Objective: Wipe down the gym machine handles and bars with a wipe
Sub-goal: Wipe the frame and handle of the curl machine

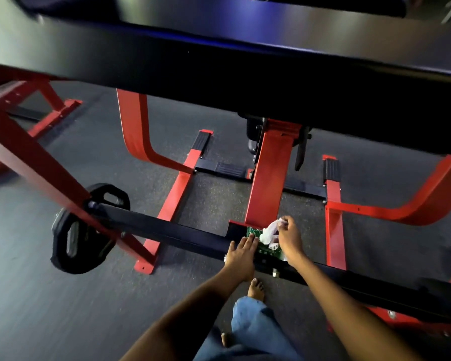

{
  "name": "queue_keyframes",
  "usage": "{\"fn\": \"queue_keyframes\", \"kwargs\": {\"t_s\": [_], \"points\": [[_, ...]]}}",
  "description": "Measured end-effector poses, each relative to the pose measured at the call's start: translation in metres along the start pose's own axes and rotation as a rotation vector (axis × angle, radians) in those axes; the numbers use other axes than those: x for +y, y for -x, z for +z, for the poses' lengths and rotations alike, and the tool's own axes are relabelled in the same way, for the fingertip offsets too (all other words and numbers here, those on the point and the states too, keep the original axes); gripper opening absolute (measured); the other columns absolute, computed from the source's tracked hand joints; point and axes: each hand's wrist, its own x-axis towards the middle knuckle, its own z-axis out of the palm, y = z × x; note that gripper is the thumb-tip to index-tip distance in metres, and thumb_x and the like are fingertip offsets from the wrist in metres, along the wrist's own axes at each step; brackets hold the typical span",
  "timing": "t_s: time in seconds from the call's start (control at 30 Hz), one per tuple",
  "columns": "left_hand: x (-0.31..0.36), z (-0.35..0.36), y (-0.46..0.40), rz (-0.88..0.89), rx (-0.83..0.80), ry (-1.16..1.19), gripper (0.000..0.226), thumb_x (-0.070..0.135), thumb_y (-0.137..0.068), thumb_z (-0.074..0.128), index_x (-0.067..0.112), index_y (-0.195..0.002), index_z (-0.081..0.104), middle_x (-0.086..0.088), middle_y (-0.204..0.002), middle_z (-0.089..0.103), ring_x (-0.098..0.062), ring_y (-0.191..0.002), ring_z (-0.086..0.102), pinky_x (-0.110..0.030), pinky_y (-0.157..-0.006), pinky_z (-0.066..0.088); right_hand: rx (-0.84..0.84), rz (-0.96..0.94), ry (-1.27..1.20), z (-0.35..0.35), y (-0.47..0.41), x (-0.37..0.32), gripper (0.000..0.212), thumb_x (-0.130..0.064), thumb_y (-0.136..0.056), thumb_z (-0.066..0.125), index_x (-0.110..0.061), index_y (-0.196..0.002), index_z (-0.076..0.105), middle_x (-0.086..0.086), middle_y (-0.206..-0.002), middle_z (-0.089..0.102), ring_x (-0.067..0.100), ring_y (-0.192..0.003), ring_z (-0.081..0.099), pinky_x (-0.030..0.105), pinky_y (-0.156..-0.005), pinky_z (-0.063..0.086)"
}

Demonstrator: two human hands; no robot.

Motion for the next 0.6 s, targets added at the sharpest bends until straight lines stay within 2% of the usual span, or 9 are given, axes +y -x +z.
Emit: {"fn": "queue_keyframes", "kwargs": {"t_s": [0.07,0.17,0.27,0.4,0.5,0.6], "points": [[0.0,-0.004,0.0,0.002,-0.004,-0.007,0.078,0.022,-0.097,0.049,0.014,-0.155,-0.003,-0.003,-0.163,-0.005,-0.023,-0.15,0.001,-0.048,-0.119,0.006,0.042,-0.074,-0.062,-0.004,0.003,-0.006,0.017,-0.008,-0.098,0.042,-0.003,-0.11,0.052,0.007,-0.094,0.056,0.02,-0.078,0.052,0.01,-0.051,0.038],[-0.003,-0.015,0.004,-0.009,0.01,0.009,0.077,0.026,-0.098,0.049,0.011,-0.155,-0.001,-0.004,-0.163,-0.003,-0.024,-0.15,0.002,-0.046,-0.12,0.009,0.057,-0.172,-0.112,-0.01,0.008,-0.015,0.007,-0.011,-0.097,0.046,-0.012,-0.1,0.053,0.003,-0.086,0.058,0.02,-0.078,0.054,0.024,-0.061,0.04],[-0.013,-0.032,0.015,-0.034,0.096,0.058,0.077,0.029,-0.096,0.051,0.009,-0.155,0.005,-0.006,-0.163,0.005,-0.024,-0.149,0.007,-0.046,-0.119,0.013,0.057,-0.238,-0.11,-0.017,0.021,-0.031,0.008,-0.012,-0.096,0.049,-0.012,-0.1,0.056,0.002,-0.087,0.059,0.016,-0.076,0.054,0.027,-0.064,0.043],[-0.037,-0.052,0.042,-0.086,0.301,0.054,0.055,0.025,-0.093,0.052,0.009,-0.142,0.035,-0.009,-0.15,0.036,-0.024,-0.14,0.03,-0.041,-0.112,0.026,0.023,-0.286,-0.098,-0.013,0.043,-0.055,0.014,-0.01,-0.097,0.046,-0.006,-0.1,0.059,0.005,-0.088,0.061,0.017,-0.078,0.054,0.026,-0.065,0.039],[-0.054,-0.067,0.072,-0.157,0.405,0.087,0.042,0.024,-0.094,0.048,0.011,-0.134,0.044,-0.008,-0.141,0.047,-0.025,-0.133,0.04,-0.038,-0.107,0.031,-0.068,-0.29,-0.094,0.0,0.061,-0.077,0.021,-0.006,-0.096,0.043,0.001,-0.101,0.062,0.012,-0.096,0.062,0.018,-0.085,0.052,0.022,-0.064,0.036],[-0.072,-0.075,0.115,-0.255,0.489,0.127,0.034,0.024,-0.095,0.046,0.011,-0.126,0.05,-0.007,-0.135,0.051,-0.025,-0.13,0.043,-0.036,-0.104,0.032,-0.24,-0.293,-0.041,0.018,0.09,-0.098,0.019,-0.013,-0.088,0.063,-0.004,-0.104,0.062,0.016,-0.101,0.06,0.019,-0.079,0.053,0.009,-0.049,0.039]]}}
